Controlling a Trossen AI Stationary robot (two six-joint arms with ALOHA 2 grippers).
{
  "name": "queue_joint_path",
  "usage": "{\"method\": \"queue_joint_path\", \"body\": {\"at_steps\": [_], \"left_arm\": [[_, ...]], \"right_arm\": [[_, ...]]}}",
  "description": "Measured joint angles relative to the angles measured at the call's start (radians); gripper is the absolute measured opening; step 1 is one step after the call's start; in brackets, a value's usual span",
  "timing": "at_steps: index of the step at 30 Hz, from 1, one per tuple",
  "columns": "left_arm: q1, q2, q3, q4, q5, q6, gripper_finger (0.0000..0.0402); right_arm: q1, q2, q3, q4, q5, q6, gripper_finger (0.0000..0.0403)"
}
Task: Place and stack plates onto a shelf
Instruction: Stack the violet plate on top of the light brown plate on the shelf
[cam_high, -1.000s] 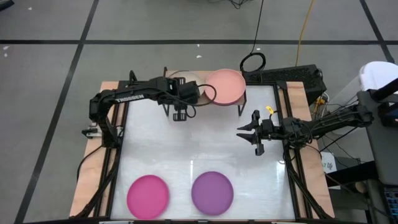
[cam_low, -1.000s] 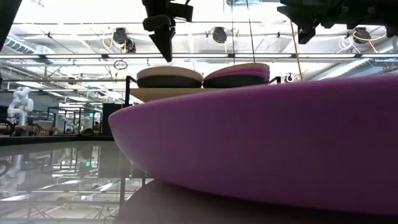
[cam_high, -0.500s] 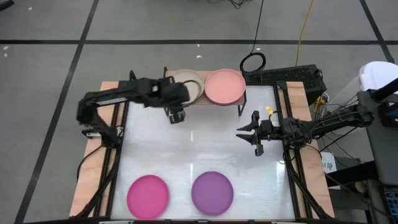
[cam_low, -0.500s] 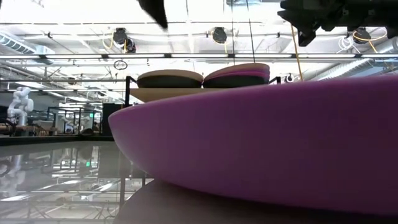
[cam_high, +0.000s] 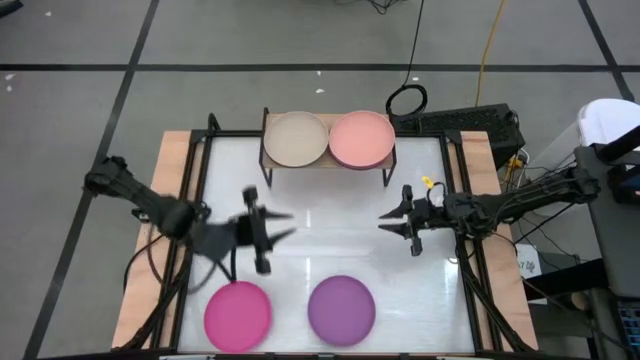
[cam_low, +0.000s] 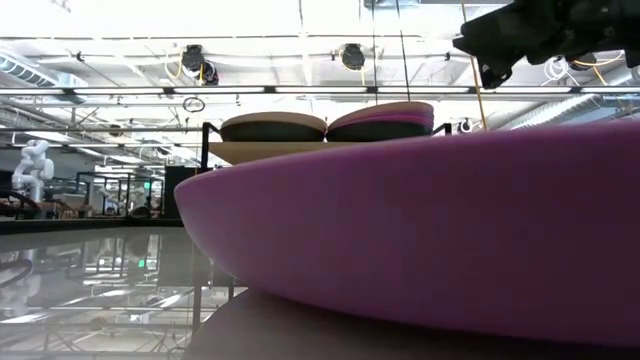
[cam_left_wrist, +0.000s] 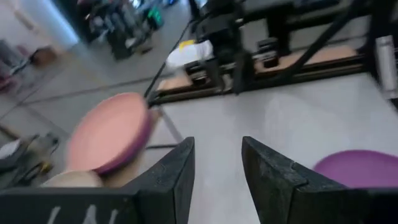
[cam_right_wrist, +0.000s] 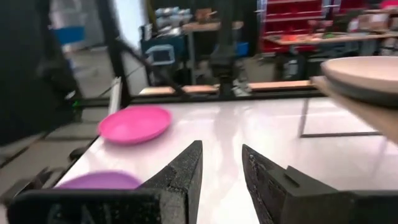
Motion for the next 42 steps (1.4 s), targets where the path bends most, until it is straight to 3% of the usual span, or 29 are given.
{"method": "queue_joint_path", "body": {"at_steps": [6, 9, 18, 25, 34, 42], "left_arm": [[-0.062, -0.002, -0.275, 0.465, -0.005, 0.118, 0.0138], [-0.044, -0.002, -0.339, 0.576, -0.008, 0.182, 0.0138], [0.028, -0.012, -0.355, 0.581, 0.001, 0.207, 0.0138], [0.019, -0.143, -0.405, 0.505, 0.004, 0.196, 0.0138], [0.073, -0.327, -0.662, 0.856, 0.014, 0.262, 0.0138], [0.156, -0.383, -0.733, 0.915, 0.135, 0.241, 0.0138]], "right_arm": [[0.056, 0.095, 0.034, 0.013, 0.0, -0.063, 0.0096], [0.076, 0.167, 0.08, 0.001, 0.0, -0.065, 0.0096], [0.121, 0.406, 0.224, -0.145, 0.005, -0.009, 0.0096], [0.145, 0.477, 0.228, -0.196, 0.006, 0.152, 0.0096], [0.159, 0.54, 0.23, -0.218, 0.007, 0.264, 0.0095], [0.145, 0.635, 0.229, -0.217, -0.002, 0.305, 0.0096]]}}
